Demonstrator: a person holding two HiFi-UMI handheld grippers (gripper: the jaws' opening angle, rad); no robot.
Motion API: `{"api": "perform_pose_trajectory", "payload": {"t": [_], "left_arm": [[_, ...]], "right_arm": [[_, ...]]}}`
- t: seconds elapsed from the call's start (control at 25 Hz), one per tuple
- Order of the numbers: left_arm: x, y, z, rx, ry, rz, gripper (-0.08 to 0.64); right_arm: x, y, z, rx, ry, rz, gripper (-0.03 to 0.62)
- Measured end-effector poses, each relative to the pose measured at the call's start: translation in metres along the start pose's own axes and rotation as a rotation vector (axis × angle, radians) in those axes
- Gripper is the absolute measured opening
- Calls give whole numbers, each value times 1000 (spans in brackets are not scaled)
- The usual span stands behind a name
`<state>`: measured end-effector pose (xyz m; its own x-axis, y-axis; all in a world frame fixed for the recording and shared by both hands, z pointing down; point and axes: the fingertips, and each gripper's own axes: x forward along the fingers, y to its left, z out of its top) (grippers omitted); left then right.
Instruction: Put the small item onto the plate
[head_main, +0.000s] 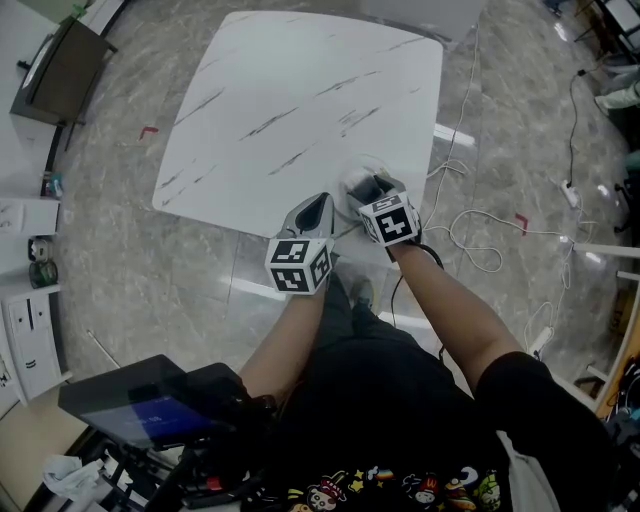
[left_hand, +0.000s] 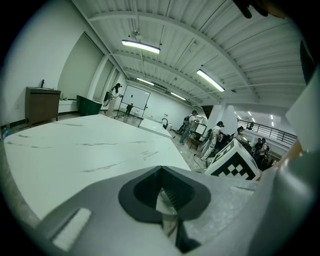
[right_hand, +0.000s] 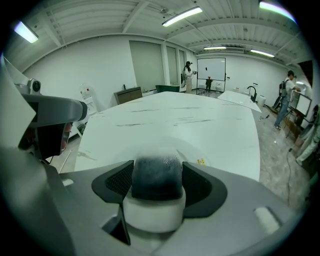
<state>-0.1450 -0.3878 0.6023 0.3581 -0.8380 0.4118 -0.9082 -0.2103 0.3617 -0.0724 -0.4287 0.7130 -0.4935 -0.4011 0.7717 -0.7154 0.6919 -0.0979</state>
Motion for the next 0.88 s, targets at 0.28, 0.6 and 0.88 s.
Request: {"api": "perform_pose_trajectory", "payload": {"t": [0.28,0.6,0.88], "left_arm": [[0,-6,-5,2,5,-15,0],[1,-2,-3,1,8,-23,0],[4,-1,-4,2,15,-19,0]], "right_arm": [[-1,-1,-4,-14,7,-11,328],[2,2,-1,-37,1,-29,328],[-2,2,1,-56,2,-47,333]]}}
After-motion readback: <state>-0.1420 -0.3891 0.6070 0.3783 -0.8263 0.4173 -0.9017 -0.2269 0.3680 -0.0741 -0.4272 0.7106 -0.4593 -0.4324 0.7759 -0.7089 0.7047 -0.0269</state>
